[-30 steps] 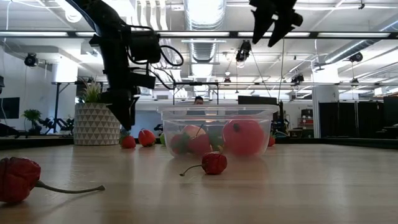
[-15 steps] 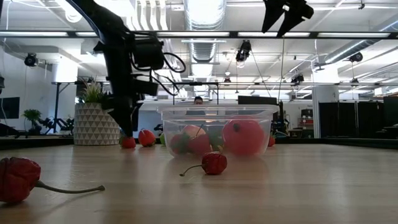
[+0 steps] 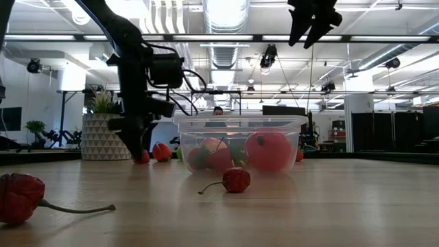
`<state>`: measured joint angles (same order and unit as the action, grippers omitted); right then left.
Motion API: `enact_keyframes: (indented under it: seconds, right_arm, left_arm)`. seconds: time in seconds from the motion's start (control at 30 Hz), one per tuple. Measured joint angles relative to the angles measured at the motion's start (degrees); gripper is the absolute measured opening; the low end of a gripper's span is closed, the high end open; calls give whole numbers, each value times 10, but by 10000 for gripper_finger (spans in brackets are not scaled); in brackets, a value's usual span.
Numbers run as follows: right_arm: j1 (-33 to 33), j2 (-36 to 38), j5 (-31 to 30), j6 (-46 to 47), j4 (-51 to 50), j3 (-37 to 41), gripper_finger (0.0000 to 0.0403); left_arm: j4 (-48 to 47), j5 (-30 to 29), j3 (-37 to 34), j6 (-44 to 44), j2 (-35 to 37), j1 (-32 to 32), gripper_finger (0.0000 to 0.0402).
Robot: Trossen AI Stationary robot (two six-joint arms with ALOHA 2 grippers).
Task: Pick and placing Produce into tupperware
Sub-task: Put the red strawberry into the transparent container
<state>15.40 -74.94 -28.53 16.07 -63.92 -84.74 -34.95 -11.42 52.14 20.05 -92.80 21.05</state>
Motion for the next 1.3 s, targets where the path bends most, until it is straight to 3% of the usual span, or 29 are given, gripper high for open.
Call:
enact_keyframes:
  seconds: [0.13, 0.5, 0.7, 0.93, 1.03, 1.3]
  right_arm:
    - [0, -1, 0, -3, 7, 13, 368]
    - [0, -1, 0, -3, 31, 20, 368]
    - [0, -1, 0, -3, 31, 20, 368]
    - [1, -1, 1, -1, 40, 20, 368]
    - [3, -1, 6, 5, 56, 20, 368]
    - [8, -1, 54, 80, 59, 20, 368]
  left_arm:
    - [0, 3, 0, 2, -7, 0, 227]
    - [-2, 7, 2, 2, -21, 0, 125]
    - [-16, 1, 11, -1, -19, 0, 117]
    - [-70, 7, 84, -2, -16, -7, 122]
    - [-70, 59, 129, -4, -7, -13, 122]
    - [-37, 288, 220, -50, 0, -56, 123]
